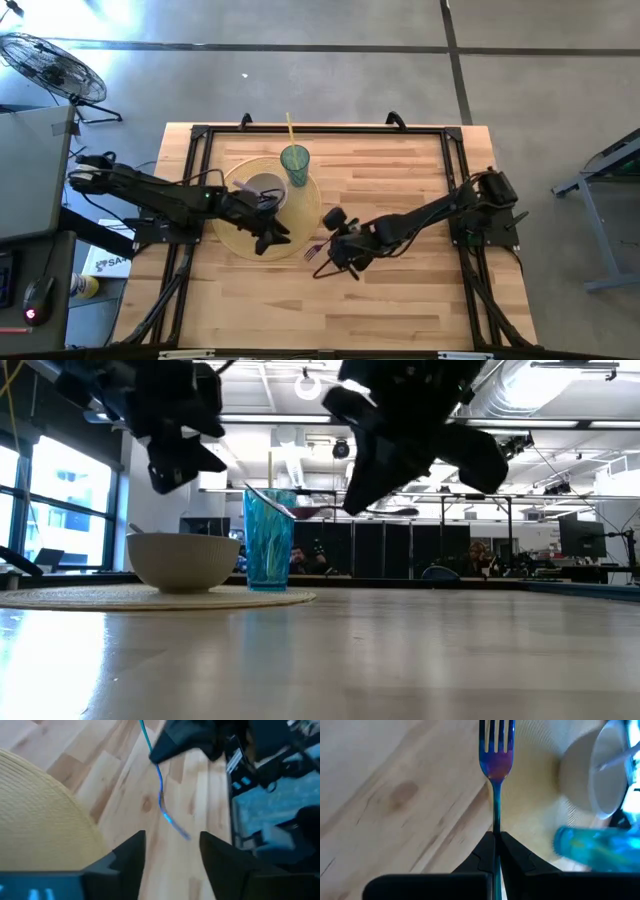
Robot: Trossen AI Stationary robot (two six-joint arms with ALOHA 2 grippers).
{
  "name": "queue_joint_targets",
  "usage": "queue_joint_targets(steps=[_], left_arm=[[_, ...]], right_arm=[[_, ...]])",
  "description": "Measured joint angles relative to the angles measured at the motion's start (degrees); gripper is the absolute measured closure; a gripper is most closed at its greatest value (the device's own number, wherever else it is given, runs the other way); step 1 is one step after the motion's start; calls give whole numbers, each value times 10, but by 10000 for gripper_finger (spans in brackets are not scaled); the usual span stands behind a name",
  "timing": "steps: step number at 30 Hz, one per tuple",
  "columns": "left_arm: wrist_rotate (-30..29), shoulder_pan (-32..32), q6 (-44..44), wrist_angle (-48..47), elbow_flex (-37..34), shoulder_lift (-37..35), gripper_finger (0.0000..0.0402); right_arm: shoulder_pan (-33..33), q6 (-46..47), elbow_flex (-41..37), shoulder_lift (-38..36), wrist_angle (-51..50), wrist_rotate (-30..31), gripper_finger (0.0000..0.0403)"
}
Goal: Pick & Place Utensil
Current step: Put the blue fork into the white bowl
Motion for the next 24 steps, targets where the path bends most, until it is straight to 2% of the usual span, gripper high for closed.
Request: queue_joint_targets(steps=[4,7,15,24], left_arm=[[7,0,-45,54,0,29,185],[9,0,-73,85,0,50,171],[9,0,-93,131,3,101,168],[9,0,-88,116,44,146,168]], right_arm=[[5,-37,32,17,0,28,400],[-2,-62,47,25,-2,35,400],[-11,-99,53,25,27,44,399],[-12,-111,53,25,36,50,400]])
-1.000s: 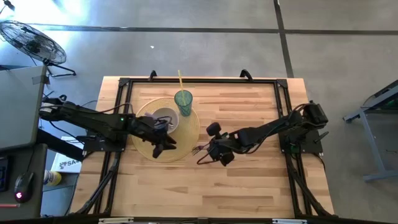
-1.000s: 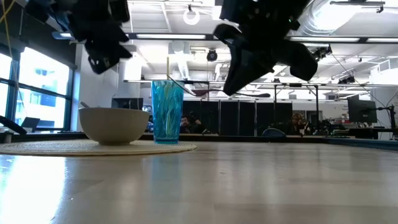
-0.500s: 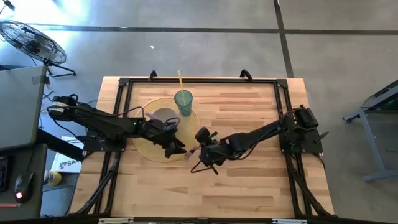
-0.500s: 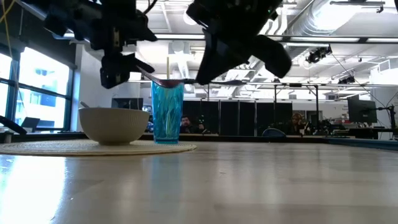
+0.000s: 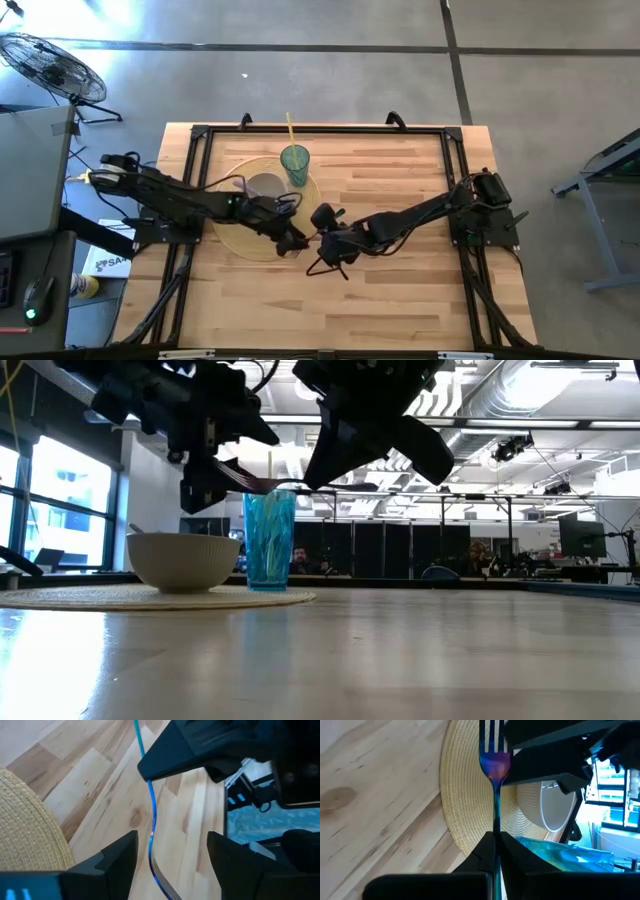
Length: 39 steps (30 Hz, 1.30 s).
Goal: Pick & Place Utensil
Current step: Put the blue fork into the white bowl
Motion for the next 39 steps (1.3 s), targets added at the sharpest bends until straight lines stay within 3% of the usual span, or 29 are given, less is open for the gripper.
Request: queue_joint_targets(steps=[4,8,21,27,31,35,39], left_arm=[[0,0,2,-14,15,17,171],[-1,0,7,-16,22,22,198],[-3,0,33,-35,22,22,390],[-2,0,40,-55,23,18,393],[11,0,59,-90,22,-4,394],[10,0,86,-130,22,-63,397],[-14,0,120,-192,22,-134,398]], right_arm=[[0,0,0,0,6,6,397],[0,0,0,0,7,6,399],[0,4,0,0,10,9,398],[3,33,-1,0,28,13,366],[18,58,-1,-1,35,59,332],[39,61,-1,-23,31,117,299],[55,88,-1,-72,27,125,279]])
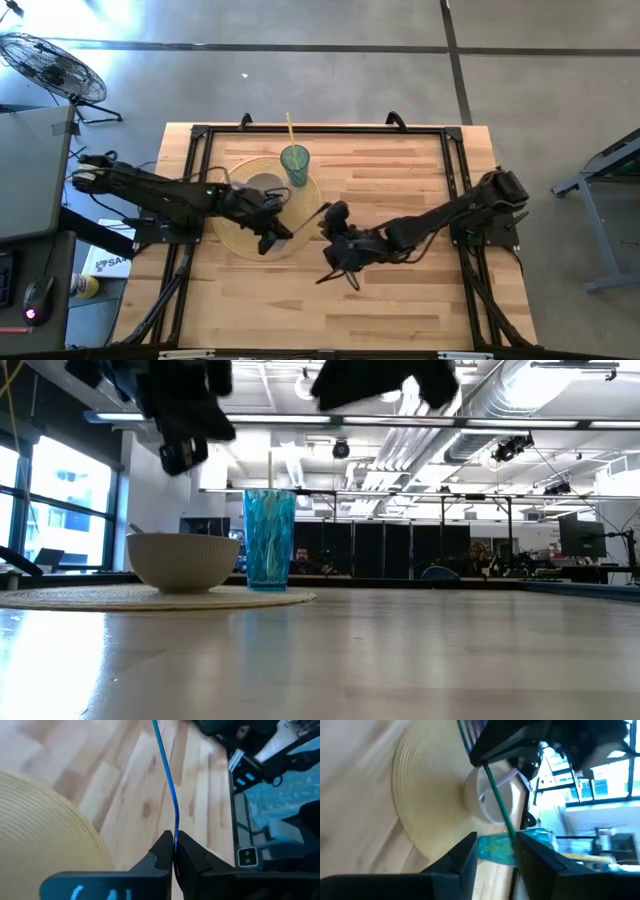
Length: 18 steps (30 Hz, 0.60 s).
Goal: Pick & Place Utensil
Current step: Put the blue fork into the white bowl
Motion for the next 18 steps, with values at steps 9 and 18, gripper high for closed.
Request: queue_joint_targets(steps=[9,18], left_arm=[[-130,-4,67,-145,0,-157,399],[-73,-5,197,-135,0,-157,400]], right_arm=[[1,137,-52,-120,44,-59,285],[-39,332,-224,-153,388,-102,284]])
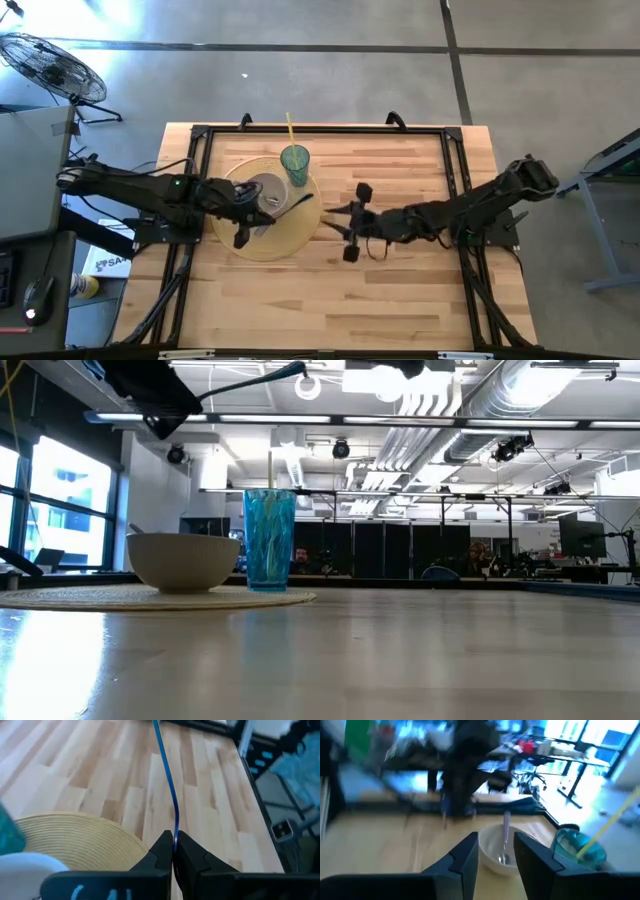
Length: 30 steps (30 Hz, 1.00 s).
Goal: Pick & Place Utensil
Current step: Put the blue fork into the white bowl
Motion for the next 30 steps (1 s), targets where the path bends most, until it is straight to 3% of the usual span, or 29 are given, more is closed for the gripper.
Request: queue_joint_targets(steps=[7,11,15,21,30], left_arm=[[23,0,31,23,0,30,400],[23,0,38,41,0,36,400],[25,0,59,62,0,37,400],[26,0,63,60,0,37,401],[25,0,75,61,0,37,401]], right_arm=[[-30,76,-51,-1,117,-24,284],[-46,110,-51,2,126,-76,284],[-65,169,-51,7,119,-78,284],[-74,172,-51,10,153,-134,284],[-98,200,-51,19,162,-164,284]])
